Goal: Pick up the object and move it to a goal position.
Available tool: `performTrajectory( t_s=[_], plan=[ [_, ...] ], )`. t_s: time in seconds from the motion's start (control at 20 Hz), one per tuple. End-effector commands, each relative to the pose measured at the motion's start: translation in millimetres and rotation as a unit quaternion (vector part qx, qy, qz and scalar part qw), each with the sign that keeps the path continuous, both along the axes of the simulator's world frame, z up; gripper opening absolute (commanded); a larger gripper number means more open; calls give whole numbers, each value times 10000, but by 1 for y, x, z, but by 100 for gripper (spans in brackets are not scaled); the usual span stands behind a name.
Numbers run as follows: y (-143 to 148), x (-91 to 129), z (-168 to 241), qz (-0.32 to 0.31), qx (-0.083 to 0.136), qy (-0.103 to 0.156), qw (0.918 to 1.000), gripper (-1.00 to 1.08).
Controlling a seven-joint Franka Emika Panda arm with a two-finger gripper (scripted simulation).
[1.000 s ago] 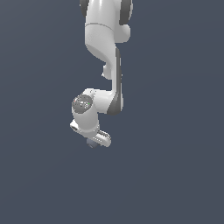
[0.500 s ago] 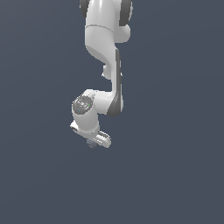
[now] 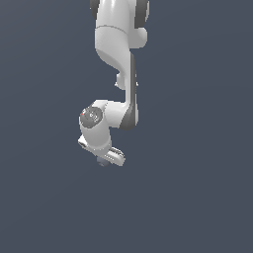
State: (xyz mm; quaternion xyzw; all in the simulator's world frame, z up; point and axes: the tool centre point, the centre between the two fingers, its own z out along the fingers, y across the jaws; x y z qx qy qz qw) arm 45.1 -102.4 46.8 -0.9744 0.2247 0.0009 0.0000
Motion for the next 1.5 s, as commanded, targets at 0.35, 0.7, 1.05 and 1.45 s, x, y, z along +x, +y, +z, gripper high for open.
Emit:
performTrajectory(
  t_s=[0.35, 0.7, 1.05, 1.45],
  plan=[
    [-30, -1, 61, -6, -1, -9, 10000, -100],
    [-65, -1, 132, -6, -1, -9, 10000, -100],
    [-89, 1, 181, -6, -1, -9, 10000, -100],
    [-99, 3, 200, -4, -3, -8, 10000, -100]
  ],
)
